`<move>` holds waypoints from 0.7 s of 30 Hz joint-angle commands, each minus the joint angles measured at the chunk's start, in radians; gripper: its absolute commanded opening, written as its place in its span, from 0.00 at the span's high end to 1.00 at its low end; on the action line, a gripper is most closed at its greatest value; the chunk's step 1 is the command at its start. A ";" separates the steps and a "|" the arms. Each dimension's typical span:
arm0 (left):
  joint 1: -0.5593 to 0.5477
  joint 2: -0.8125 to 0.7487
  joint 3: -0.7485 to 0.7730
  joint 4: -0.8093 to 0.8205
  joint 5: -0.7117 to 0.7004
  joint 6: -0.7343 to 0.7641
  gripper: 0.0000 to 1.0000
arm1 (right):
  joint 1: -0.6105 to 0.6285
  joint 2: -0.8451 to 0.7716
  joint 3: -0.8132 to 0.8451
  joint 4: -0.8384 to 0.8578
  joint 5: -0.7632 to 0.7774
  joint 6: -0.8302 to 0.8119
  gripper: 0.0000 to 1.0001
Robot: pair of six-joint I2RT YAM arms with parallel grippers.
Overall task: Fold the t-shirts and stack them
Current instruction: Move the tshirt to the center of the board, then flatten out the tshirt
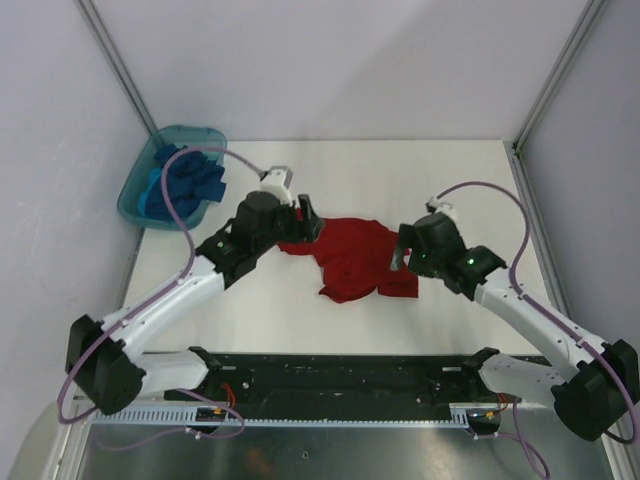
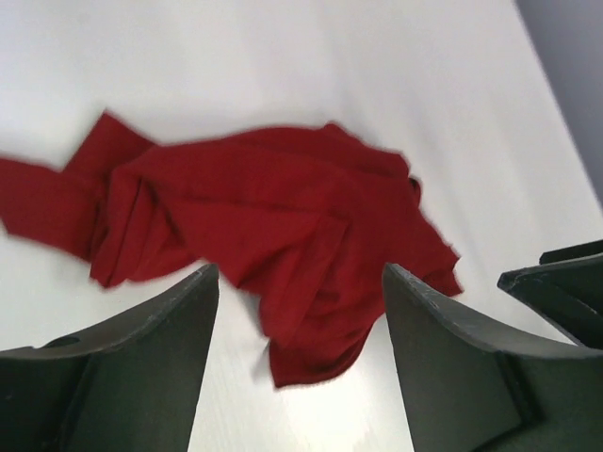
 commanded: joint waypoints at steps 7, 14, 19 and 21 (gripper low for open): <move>-0.007 -0.080 -0.267 -0.001 0.059 -0.137 0.36 | 0.185 0.061 -0.124 0.184 0.061 0.131 0.20; -0.083 0.151 -0.113 0.026 0.064 -0.105 0.41 | 0.170 0.012 -0.130 0.108 0.175 0.208 0.21; -0.133 0.347 0.032 0.036 0.041 -0.098 0.44 | 0.119 -0.076 -0.174 0.074 0.176 0.221 0.22; -0.143 0.404 0.084 0.038 0.020 -0.101 0.44 | 0.095 -0.107 -0.193 0.070 0.158 0.219 0.22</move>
